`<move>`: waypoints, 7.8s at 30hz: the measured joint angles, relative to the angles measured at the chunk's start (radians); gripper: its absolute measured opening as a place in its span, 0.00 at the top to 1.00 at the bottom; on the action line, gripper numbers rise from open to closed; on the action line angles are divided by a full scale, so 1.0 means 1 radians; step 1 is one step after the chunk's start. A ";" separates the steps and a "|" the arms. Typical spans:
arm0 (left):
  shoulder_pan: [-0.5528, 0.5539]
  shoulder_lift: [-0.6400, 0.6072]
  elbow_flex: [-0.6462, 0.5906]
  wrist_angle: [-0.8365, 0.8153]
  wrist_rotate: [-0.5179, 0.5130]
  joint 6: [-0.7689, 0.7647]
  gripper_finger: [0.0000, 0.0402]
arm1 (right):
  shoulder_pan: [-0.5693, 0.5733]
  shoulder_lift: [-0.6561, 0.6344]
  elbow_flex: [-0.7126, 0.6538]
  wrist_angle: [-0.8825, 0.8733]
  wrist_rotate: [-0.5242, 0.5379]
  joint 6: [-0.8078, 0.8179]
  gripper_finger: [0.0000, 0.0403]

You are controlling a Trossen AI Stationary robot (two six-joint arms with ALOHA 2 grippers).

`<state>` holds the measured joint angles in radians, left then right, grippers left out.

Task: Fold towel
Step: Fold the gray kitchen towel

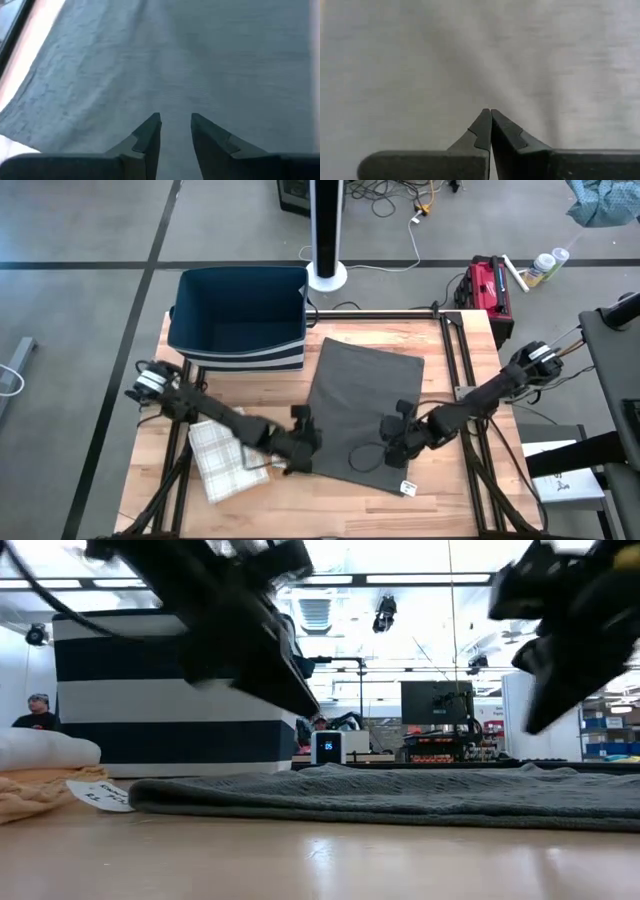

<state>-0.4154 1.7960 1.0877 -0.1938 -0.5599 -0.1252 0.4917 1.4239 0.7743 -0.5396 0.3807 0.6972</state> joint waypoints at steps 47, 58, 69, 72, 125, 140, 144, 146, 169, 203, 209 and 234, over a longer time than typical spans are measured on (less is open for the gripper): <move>0.100 0.130 -0.056 0.321 0.071 -0.220 0.74 | 0.253 0.145 0.007 -0.016 -0.312 0.333 1.00; 0.174 0.213 -0.060 0.324 0.091 -0.256 0.80 | 0.280 0.178 0.156 -0.006 -0.393 0.218 1.00; 0.189 0.202 -0.062 0.282 0.060 -0.285 0.74 | 0.298 0.301 0.180 0.088 -0.453 0.227 1.00; 0.189 0.199 -0.062 0.272 0.058 -0.286 0.73 | 0.296 0.347 0.190 0.107 -0.539 0.194 1.00; 0.142 0.100 -0.064 0.213 0.097 -0.303 0.71 | 0.309 0.184 0.168 -0.106 -0.351 0.256 1.00; 0.145 0.100 -0.077 0.196 0.084 -0.329 0.68 | 0.321 0.293 0.165 0.091 -0.560 0.204 1.00; 0.145 0.100 -0.081 0.194 0.081 -0.329 0.68 | 0.320 0.284 0.165 0.079 -0.554 0.209 1.00; 0.145 0.100 -0.082 0.192 0.080 -0.329 0.69 | 0.320 0.282 0.165 0.072 -0.556 0.210 1.00; 0.113 0.100 -0.083 0.377 0.132 -0.273 0.66 | 0.313 0.285 0.165 -0.002 -0.541 0.248 1.00; 0.105 0.205 -0.091 0.484 0.124 -0.251 0.71 | 0.222 0.232 0.148 0.123 -0.488 0.141 1.00; 0.105 0.205 -0.091 0.492 0.124 -0.247 0.72 | 0.229 0.245 0.148 0.118 -0.488 0.097 1.00; 0.049 0.218 -0.037 0.652 0.124 -0.037 0.70 | 0.396 0.329 0.318 -0.197 -0.296 0.337 0.81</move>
<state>-0.3659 2.0140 1.0508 0.4586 -0.4357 -0.1623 0.8879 1.7532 1.0924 -0.7366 0.0852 1.0338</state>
